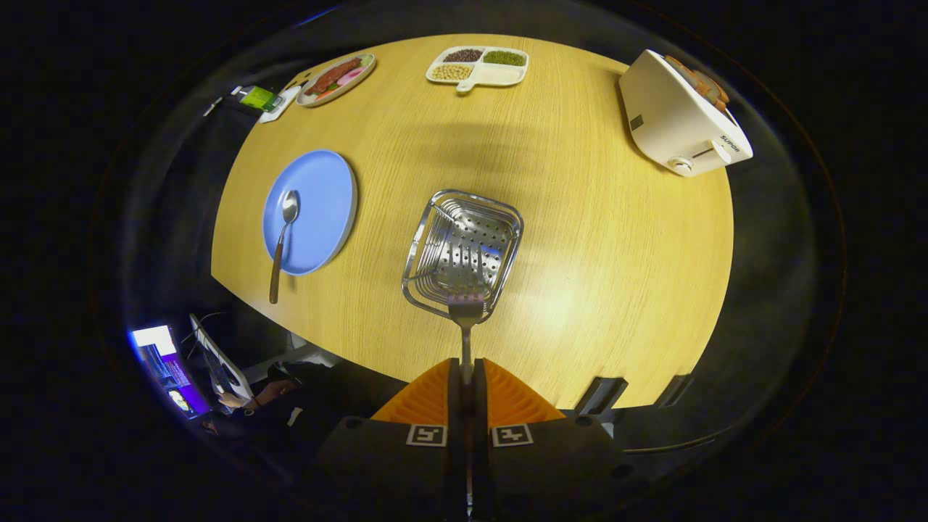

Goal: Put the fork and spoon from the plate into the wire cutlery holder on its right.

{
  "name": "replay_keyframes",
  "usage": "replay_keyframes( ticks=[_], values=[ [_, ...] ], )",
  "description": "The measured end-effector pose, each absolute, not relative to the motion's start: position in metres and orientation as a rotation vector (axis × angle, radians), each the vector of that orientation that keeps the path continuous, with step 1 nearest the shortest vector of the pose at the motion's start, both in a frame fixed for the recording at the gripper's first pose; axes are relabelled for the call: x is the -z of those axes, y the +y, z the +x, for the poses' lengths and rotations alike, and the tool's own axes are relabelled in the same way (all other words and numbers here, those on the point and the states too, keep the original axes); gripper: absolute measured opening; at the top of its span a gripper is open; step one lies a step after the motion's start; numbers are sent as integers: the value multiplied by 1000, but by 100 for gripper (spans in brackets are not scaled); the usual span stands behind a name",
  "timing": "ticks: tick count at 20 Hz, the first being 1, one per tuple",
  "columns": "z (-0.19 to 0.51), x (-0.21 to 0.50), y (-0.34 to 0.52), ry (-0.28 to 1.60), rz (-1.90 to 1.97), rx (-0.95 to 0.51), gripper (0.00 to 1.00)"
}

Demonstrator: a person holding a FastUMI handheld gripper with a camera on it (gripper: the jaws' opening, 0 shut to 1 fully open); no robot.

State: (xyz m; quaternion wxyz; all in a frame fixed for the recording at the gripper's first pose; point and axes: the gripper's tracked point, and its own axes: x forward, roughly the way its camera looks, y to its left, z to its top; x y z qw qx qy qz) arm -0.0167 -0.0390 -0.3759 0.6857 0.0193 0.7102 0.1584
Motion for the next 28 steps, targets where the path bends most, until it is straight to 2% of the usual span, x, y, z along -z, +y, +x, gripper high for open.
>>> replay_keyframes(
  ticks=[7,16,17,20,25,27,28],
  values=[
    [-2,396,-31,1723,12,-332,8],
    [13,397,-31,1698,49,-318,14],
    [16,394,-31,1684,59,-315,14],
    [23,388,-27,1613,103,-305,28],
    [35,347,-5,1437,204,-332,30],
    [39,324,17,1350,250,-369,34],
    [41,313,30,1313,266,-391,40]
  ],
)
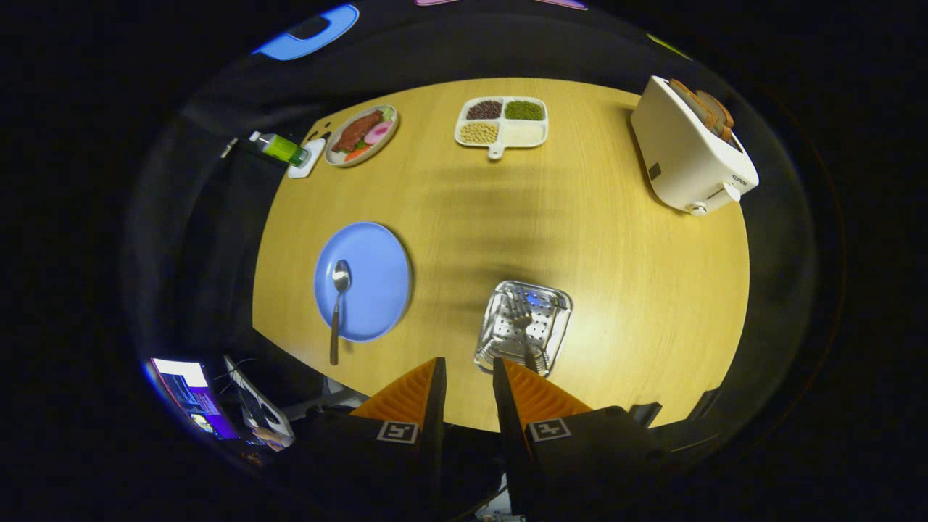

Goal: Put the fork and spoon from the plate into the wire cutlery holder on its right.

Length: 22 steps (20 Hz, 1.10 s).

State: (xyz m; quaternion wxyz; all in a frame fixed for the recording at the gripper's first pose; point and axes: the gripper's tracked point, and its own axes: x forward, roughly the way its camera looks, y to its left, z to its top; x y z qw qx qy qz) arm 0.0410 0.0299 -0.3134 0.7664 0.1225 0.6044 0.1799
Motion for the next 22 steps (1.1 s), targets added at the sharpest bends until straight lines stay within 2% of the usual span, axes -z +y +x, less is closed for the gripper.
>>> replay_keyframes(
  ticks=[3,5,9,15,22],
  values=[
    [40,294,75,1235,292,-451,42],
    [34,287,115,1209,311,-506,47],
    [22,303,179,1231,291,-571,52],
    [16,359,252,1304,246,-575,52],
    [22,405,287,1367,206,-514,52]
  ],
)
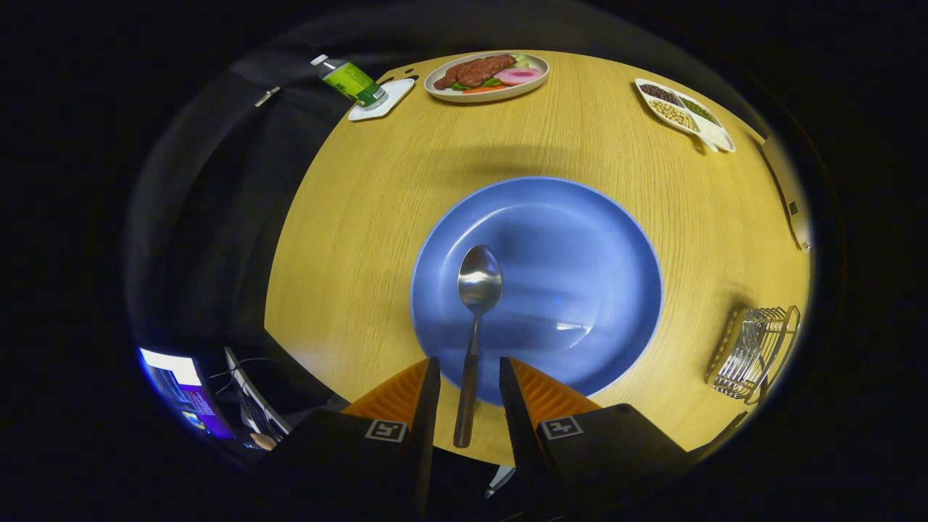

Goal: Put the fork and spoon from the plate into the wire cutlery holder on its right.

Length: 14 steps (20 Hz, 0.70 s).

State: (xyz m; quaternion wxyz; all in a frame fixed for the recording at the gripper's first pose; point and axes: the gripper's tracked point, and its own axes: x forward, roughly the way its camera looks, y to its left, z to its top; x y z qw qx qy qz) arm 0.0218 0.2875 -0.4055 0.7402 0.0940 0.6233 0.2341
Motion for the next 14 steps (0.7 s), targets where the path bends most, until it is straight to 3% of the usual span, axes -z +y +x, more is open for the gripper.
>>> replay_keyframes(
  ticks=[6,9,11,14],
  values=[
    [20,436,290,1407,125,-429,50],
    [15,442,289,1414,110,-447,14],
    [15,442,287,1410,114,-468,8],
    [21,431,284,1388,168,-482,8]
  ],
)
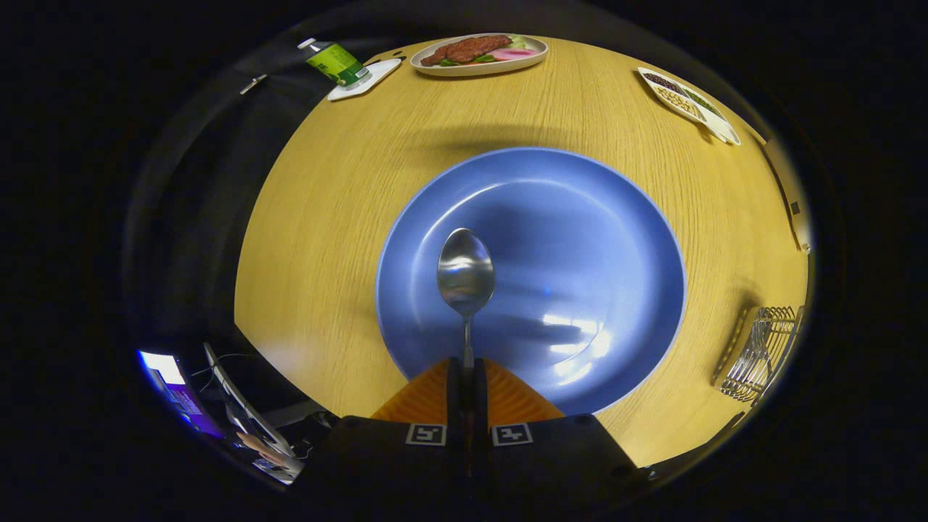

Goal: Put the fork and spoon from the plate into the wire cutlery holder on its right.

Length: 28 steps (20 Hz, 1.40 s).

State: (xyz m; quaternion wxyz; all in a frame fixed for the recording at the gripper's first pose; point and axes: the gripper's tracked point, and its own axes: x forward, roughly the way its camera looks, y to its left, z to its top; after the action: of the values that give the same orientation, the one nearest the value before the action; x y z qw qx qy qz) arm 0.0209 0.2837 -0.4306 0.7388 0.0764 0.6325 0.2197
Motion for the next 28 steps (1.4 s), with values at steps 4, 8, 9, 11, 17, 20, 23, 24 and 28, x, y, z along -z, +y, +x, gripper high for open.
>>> replay_keyframes(
  ticks=[4,8,9,11,17,20,23,24,28],
  values=[
    [27,409,271,1356,225,-499,8],
    [35,385,254,1314,292,-499,8],
    [38,379,249,1303,304,-500,8],
    [41,364,238,1281,338,-498,8],
    [31,308,176,1225,382,-547,8],
    [26,295,122,1231,348,-531,8],
    [18,294,70,1263,301,-492,8],
    [15,294,52,1284,292,-478,8],
    [5,312,-10,1391,248,-396,8]
  ],
)
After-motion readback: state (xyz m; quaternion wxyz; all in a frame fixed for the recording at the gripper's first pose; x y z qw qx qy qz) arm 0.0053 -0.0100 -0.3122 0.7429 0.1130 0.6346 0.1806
